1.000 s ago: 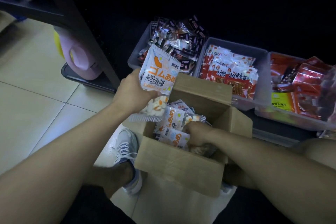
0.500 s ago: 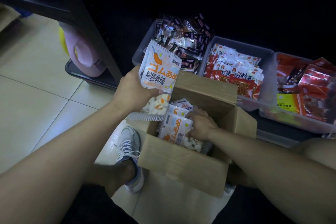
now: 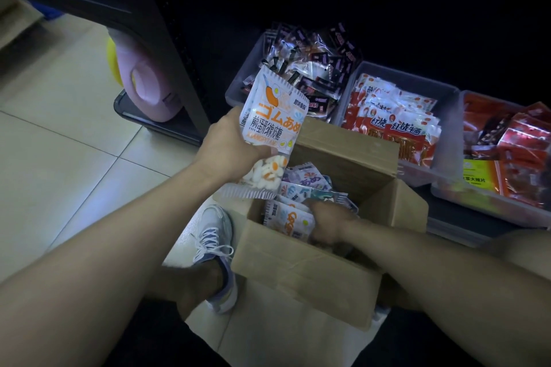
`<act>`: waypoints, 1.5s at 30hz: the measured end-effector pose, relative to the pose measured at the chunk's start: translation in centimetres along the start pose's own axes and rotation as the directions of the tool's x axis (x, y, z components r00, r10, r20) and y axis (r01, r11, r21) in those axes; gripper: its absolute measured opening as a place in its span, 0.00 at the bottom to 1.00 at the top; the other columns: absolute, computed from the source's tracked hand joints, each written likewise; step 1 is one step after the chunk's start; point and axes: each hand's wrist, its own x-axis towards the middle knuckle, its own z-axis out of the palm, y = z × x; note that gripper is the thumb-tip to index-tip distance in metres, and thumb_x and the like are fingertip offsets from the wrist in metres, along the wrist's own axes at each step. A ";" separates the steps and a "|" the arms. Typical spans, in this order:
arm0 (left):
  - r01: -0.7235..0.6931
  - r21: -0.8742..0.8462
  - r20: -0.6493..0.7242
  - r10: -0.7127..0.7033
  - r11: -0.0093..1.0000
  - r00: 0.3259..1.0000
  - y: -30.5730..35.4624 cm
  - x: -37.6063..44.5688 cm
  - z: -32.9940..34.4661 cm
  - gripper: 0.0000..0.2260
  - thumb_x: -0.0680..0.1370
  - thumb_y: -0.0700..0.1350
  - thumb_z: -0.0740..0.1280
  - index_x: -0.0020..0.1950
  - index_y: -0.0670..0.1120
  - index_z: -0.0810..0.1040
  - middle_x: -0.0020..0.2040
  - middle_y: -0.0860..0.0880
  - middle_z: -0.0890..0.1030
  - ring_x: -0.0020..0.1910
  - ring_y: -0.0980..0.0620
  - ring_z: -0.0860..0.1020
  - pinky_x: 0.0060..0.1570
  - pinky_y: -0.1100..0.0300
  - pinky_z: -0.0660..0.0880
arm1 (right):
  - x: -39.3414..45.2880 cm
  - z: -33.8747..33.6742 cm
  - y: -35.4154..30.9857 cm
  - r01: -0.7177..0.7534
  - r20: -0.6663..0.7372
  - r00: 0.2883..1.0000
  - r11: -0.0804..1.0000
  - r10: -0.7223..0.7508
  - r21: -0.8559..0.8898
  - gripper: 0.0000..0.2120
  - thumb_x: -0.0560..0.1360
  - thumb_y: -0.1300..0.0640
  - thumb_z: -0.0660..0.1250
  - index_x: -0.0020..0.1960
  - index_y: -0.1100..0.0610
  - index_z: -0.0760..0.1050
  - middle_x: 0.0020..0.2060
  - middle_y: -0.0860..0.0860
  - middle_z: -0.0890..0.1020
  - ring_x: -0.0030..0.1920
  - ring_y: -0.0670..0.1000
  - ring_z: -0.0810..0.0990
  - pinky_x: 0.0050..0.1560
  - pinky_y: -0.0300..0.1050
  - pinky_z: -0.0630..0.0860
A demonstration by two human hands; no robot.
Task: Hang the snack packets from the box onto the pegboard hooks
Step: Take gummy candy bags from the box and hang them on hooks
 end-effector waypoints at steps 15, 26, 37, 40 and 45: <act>-0.047 -0.281 -0.265 -0.031 0.958 0.964 1.4 2.1 -3.9 0.21 0.71 0.42 0.83 0.61 0.50 0.81 0.54 0.53 0.87 0.53 0.53 0.86 0.56 0.52 0.82 | -13.6 -15.6 4.9 0.326 -0.476 0.879 0.671 0.045 0.666 0.20 0.69 0.68 0.81 0.56 0.53 0.83 0.49 0.46 0.89 0.53 0.50 0.88 0.58 0.53 0.83; 0.228 -0.769 0.163 -0.162 0.597 0.973 6.3 -1.2 0.8 0.27 0.81 0.67 0.59 0.63 0.47 0.84 0.53 0.45 0.90 0.51 0.45 0.89 0.47 0.51 0.85 | -15.1 -17.9 2.9 0.340 -0.322 0.936 -0.138 0.140 0.930 0.26 0.66 0.63 0.76 0.65 0.62 0.80 0.57 0.61 0.87 0.59 0.63 0.85 0.67 0.69 0.75; 0.344 -0.821 0.370 -0.035 0.455 0.928 5.9 -1.9 1.5 0.27 0.72 0.50 0.75 0.70 0.47 0.77 0.58 0.39 0.88 0.55 0.37 0.88 0.53 0.41 0.84 | -14.5 -17.5 1.4 0.344 -0.338 0.938 -0.083 0.074 0.935 0.21 0.70 0.62 0.74 0.62 0.54 0.80 0.52 0.53 0.89 0.48 0.51 0.89 0.43 0.50 0.86; 0.321 -0.854 0.337 -0.035 0.410 0.941 5.8 -1.8 1.6 0.25 0.73 0.49 0.75 0.69 0.46 0.78 0.58 0.39 0.88 0.53 0.38 0.88 0.50 0.43 0.85 | -14.0 -17.9 1.7 0.319 -0.307 0.946 -0.125 0.103 0.939 0.24 0.68 0.61 0.76 0.64 0.57 0.79 0.53 0.56 0.88 0.49 0.55 0.89 0.53 0.59 0.84; 0.263 -0.874 0.232 -0.126 0.408 0.965 6.0 -1.5 1.9 0.16 0.80 0.47 0.73 0.67 0.47 0.79 0.55 0.41 0.89 0.51 0.39 0.89 0.42 0.46 0.86 | -12.6 -17.7 1.8 0.285 -0.261 0.955 -0.203 0.139 0.937 0.34 0.67 0.57 0.79 0.71 0.63 0.75 0.58 0.61 0.86 0.60 0.63 0.85 0.68 0.66 0.76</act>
